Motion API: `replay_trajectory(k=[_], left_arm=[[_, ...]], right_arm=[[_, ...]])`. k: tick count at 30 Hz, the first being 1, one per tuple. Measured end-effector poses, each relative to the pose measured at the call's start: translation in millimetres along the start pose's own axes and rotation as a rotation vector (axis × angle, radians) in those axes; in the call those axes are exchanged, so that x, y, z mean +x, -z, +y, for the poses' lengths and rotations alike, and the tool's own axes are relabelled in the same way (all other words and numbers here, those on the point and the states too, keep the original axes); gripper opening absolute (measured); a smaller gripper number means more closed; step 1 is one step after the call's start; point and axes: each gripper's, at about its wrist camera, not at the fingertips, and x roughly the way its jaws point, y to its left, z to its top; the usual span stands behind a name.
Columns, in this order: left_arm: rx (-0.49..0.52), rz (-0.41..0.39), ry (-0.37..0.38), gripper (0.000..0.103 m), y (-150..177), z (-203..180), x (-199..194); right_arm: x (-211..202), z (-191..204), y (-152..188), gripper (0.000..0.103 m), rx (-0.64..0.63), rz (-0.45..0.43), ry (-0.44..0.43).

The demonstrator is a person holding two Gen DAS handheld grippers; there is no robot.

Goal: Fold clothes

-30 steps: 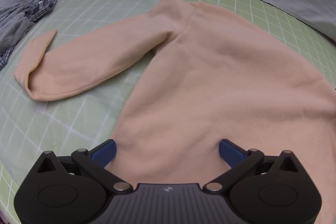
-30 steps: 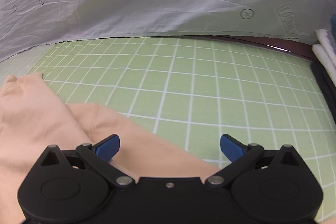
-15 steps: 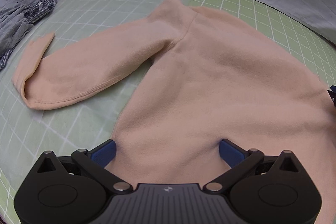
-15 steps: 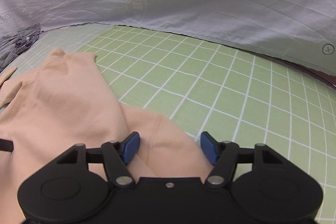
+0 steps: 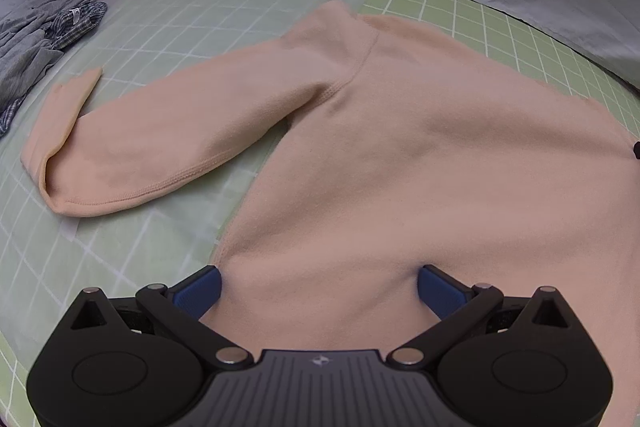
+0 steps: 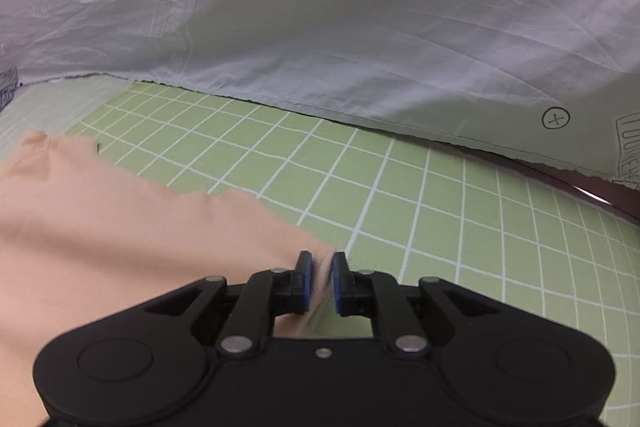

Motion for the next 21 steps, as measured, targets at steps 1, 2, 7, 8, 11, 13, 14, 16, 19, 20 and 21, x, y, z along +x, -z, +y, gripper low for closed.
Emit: replay_trajectory(k=[1,2,7,8,11,13,14,16,19,20,21], left_arm=[[-0.001,-0.002,-0.001,0.103,0.1,-0.1,0.0],[-0.002,-0.004,-0.001,0.103,0.3,0.1,0.0],[-0.003,-0.01,-0.001,0.103,1.1,0.0,-0.3],[-0.003,-0.01,-0.001,0.103,0.8,0.0,-0.2],[-0.004,-0.01,-0.001,0.103,0.4,0.2,-0.2],[-0.003,-0.012,0.0,0.103,0.8,0.3,-0.4],[-0.002,-0.014,0.0,0.103,1.0,0.3,-0.5],[0.002,-0.022,0.003,0.103,2.5,0.2,-0.9],[0.013,-0.029,0.011,0.103,5.6,0.8,-2.7],[0.016,-0.03,0.013,0.103,6.5,1.2,-3.3],[0.017,-0.031,0.014,0.103,7.4,1.4,-3.9]], right_arm=[[-2.1,2.0,3.3,0.032,0.001,-0.004,0.024],[-4.3,1.7,6.5,0.04,0.017,-0.008,0.045],[-25.1,-11.7,20.2,0.072,0.174,-0.007,0.139],[-32.0,-12.4,23.3,0.077,0.191,-0.008,0.158],[-56.8,-8.5,36.9,0.087,0.217,-0.011,0.204],[-73.0,-6.0,49.7,0.087,0.236,-0.007,0.243],[-80.8,-5.2,56.4,0.087,0.247,-0.004,0.264],[-96.1,-12.0,73.3,0.087,0.313,0.012,0.299],[-114.7,-34.4,100.8,0.087,0.416,0.049,0.345],[-119.5,-41.7,108.7,0.087,0.439,0.061,0.365],[-125.4,-49.5,116.6,0.087,0.463,0.067,0.39]])
